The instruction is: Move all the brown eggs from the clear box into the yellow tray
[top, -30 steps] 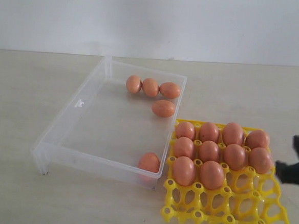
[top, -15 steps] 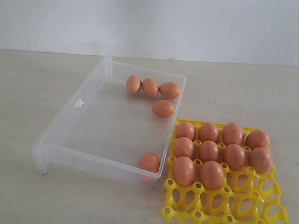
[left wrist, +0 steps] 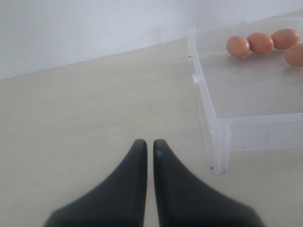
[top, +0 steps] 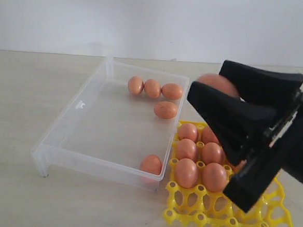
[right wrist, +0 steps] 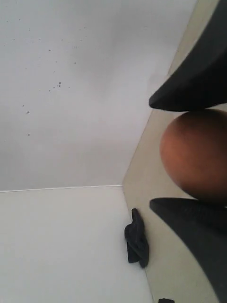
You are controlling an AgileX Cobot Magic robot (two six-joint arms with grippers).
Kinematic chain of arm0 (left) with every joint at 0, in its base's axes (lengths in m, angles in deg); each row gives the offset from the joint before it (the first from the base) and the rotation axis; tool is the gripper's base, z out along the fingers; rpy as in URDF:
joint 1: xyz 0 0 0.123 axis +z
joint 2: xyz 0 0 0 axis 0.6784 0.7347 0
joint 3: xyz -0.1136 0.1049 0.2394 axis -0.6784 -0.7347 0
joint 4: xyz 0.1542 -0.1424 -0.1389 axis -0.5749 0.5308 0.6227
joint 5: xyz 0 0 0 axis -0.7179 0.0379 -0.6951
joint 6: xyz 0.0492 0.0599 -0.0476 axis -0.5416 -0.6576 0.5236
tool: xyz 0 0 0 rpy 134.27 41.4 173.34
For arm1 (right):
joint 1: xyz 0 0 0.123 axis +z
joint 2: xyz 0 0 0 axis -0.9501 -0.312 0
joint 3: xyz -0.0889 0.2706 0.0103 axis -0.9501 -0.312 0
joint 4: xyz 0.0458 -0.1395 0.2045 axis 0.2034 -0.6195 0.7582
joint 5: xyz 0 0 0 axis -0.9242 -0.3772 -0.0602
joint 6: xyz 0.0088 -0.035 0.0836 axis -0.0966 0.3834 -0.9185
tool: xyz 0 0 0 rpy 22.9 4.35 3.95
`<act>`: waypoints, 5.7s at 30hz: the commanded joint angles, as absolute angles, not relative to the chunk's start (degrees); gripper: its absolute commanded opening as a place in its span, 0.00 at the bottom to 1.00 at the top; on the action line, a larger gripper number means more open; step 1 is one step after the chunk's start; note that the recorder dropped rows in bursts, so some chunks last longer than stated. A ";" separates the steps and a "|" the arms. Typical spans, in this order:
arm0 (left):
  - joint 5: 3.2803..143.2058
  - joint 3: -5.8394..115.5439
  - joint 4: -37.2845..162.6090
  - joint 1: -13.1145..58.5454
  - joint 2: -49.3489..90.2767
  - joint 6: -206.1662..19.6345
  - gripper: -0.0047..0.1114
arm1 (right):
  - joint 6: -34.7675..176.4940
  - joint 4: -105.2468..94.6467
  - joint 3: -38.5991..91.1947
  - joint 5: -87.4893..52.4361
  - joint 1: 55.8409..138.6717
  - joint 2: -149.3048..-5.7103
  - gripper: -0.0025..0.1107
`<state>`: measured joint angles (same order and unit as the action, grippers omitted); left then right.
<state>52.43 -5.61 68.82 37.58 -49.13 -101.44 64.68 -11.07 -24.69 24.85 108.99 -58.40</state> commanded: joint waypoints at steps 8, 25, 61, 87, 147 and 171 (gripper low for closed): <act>52.65 -5.84 68.83 37.80 -49.35 -100.83 0.08 | 77.03 10.96 -38.37 28.61 108.93 -58.27 0.02; 52.65 -5.84 68.83 37.80 -49.35 -100.83 0.08 | 85.69 39.09 -32.85 1.66 108.93 -58.49 0.02; 52.65 -5.84 68.83 37.80 -49.35 -100.83 0.08 | 96.07 44.33 -21.24 8.98 105.54 -88.15 0.02; 52.65 -5.84 68.83 37.80 -49.35 -100.83 0.08 | 91.20 32.86 -23.62 18.66 105.67 -88.15 0.02; 52.65 -5.84 68.83 37.80 -49.35 -100.83 0.08 | 93.18 35.32 -21.89 -13.32 105.67 -67.73 0.02; 52.65 -5.84 68.83 37.80 -49.35 -100.83 0.08 | 100.37 39.26 -27.93 7.18 105.53 -69.20 0.02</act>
